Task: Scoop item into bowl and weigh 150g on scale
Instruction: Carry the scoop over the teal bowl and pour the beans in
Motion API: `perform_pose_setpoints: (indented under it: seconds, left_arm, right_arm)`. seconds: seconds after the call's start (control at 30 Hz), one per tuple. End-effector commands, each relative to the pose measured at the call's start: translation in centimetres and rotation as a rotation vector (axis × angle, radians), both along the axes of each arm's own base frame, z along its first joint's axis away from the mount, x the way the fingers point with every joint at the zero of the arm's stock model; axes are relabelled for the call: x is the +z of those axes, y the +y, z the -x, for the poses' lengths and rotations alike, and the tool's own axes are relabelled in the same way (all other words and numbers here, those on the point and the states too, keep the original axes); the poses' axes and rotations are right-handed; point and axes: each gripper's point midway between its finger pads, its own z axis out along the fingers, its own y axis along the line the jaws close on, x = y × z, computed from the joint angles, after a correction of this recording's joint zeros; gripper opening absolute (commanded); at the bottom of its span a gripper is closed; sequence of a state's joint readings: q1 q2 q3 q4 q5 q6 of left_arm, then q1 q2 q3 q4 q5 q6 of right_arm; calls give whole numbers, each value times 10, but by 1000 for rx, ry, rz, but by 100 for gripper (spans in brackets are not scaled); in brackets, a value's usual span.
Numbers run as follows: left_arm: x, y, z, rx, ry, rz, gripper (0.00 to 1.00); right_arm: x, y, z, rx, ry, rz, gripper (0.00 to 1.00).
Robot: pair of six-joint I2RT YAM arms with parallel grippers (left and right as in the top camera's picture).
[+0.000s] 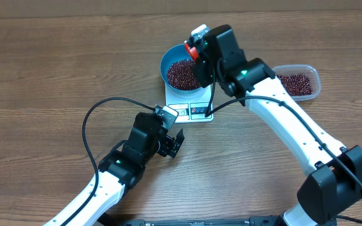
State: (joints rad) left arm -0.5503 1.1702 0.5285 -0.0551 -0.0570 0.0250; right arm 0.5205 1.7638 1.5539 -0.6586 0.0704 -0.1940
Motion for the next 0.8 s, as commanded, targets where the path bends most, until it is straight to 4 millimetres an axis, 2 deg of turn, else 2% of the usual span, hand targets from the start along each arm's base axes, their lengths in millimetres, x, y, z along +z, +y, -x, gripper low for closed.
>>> perform_pose_setpoints:
  seconds: [0.0, 0.2, 0.53, 0.63, 0.77]
  left_arm:
    - [-4, -1, 1, 5, 13, 3, 99]
    - [-4, -1, 2, 5, 13, 3, 100]
    - [-4, -1, 1, 5, 13, 3, 100]
    - [-4, -1, 1, 5, 13, 3, 100]
    - [-4, -1, 1, 5, 13, 3, 100]
  right_arm:
    - [24, 0, -3, 7, -110, 93, 4]
    - [27, 7, 0, 15, -144, 136, 4]
    - [30, 8, 0, 10, -150, 122, 4]
    - [43, 0, 0, -50, -153, 63, 4]
    - [69, -15, 3, -82, -171, -21, 4]
